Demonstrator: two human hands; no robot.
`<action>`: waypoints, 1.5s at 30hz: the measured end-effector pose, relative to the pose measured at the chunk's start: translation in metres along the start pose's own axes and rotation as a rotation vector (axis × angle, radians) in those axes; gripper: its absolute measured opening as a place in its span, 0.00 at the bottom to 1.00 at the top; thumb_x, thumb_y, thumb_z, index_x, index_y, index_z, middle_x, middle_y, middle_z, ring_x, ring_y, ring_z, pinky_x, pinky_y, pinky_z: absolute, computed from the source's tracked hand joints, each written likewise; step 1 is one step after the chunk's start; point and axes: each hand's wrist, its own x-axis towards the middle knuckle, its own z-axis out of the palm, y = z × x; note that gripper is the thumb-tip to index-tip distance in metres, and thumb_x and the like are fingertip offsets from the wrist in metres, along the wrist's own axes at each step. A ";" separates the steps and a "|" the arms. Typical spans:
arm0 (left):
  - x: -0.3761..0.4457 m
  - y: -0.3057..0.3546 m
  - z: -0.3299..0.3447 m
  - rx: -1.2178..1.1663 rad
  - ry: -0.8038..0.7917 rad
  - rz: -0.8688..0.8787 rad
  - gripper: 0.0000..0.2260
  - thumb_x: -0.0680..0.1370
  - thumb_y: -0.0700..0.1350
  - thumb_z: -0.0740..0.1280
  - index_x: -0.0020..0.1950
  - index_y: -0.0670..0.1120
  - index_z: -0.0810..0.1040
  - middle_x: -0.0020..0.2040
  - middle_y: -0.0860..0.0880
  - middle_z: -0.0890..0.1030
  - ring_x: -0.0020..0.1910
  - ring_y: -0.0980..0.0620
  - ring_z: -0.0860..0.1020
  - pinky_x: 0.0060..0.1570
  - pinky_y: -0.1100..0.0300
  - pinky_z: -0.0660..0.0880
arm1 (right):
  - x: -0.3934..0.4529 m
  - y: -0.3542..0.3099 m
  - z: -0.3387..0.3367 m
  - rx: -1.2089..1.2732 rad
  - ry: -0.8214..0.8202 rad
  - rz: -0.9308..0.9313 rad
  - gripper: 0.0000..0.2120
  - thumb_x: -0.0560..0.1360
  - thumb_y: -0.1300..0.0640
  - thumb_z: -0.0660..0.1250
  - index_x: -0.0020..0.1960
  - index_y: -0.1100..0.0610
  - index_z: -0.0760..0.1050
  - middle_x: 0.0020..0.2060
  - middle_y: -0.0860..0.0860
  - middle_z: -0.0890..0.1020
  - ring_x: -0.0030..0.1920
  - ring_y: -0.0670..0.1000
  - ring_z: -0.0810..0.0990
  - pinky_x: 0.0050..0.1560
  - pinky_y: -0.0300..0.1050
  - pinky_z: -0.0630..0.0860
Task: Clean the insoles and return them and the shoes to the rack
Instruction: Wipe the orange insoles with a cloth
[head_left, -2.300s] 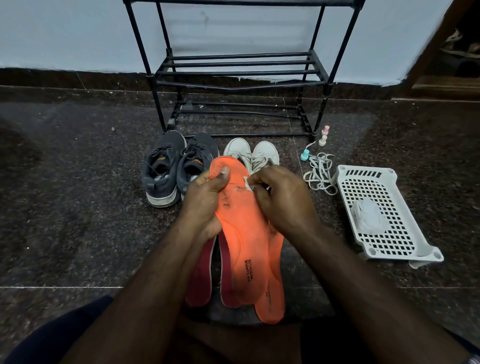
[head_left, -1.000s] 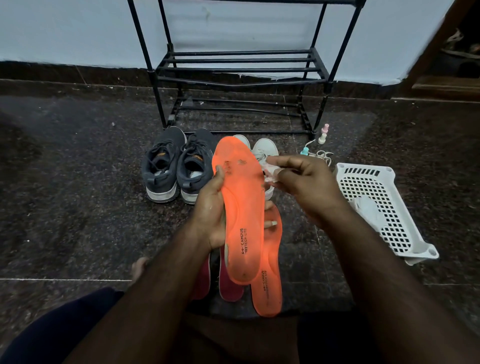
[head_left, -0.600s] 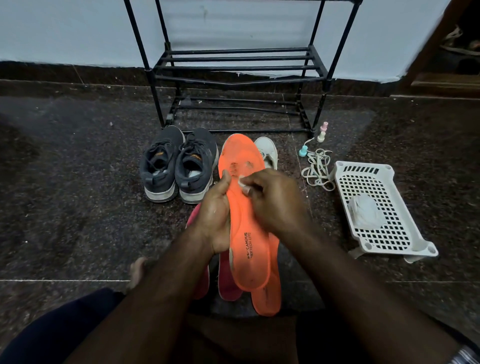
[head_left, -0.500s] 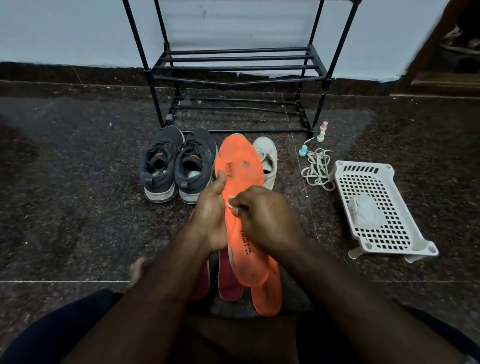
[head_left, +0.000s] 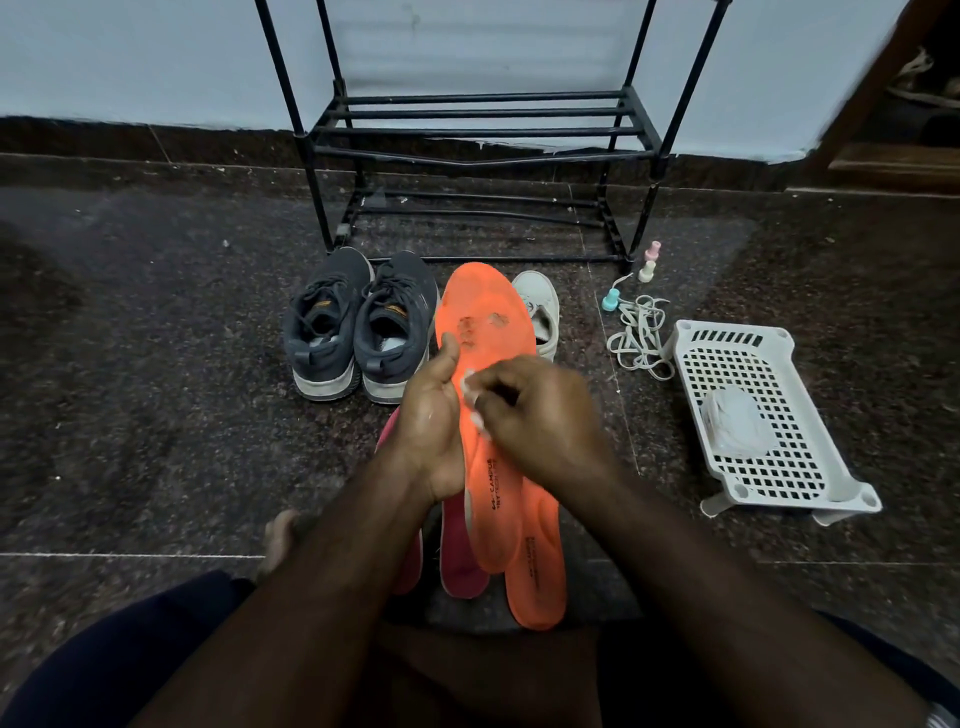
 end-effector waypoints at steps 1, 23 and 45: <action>-0.001 -0.003 0.003 -0.005 -0.019 -0.003 0.26 0.80 0.65 0.59 0.61 0.44 0.80 0.58 0.41 0.77 0.62 0.41 0.73 0.72 0.47 0.58 | 0.008 0.001 -0.002 -0.002 0.089 -0.008 0.06 0.72 0.61 0.72 0.47 0.55 0.84 0.43 0.50 0.84 0.45 0.46 0.79 0.50 0.38 0.73; 0.001 0.003 0.000 -0.062 -0.009 -0.014 0.36 0.80 0.68 0.49 0.50 0.42 0.87 0.45 0.41 0.85 0.45 0.43 0.82 0.50 0.50 0.79 | 0.000 0.002 -0.015 0.499 -0.152 0.184 0.15 0.73 0.69 0.70 0.50 0.50 0.82 0.35 0.50 0.81 0.31 0.47 0.79 0.35 0.43 0.79; 0.001 0.005 -0.002 -0.096 0.073 0.036 0.33 0.81 0.66 0.53 0.65 0.41 0.80 0.64 0.38 0.79 0.65 0.38 0.76 0.70 0.48 0.65 | -0.007 0.007 0.002 -0.210 -0.145 -0.144 0.09 0.74 0.58 0.68 0.52 0.56 0.84 0.43 0.53 0.82 0.45 0.56 0.81 0.45 0.51 0.78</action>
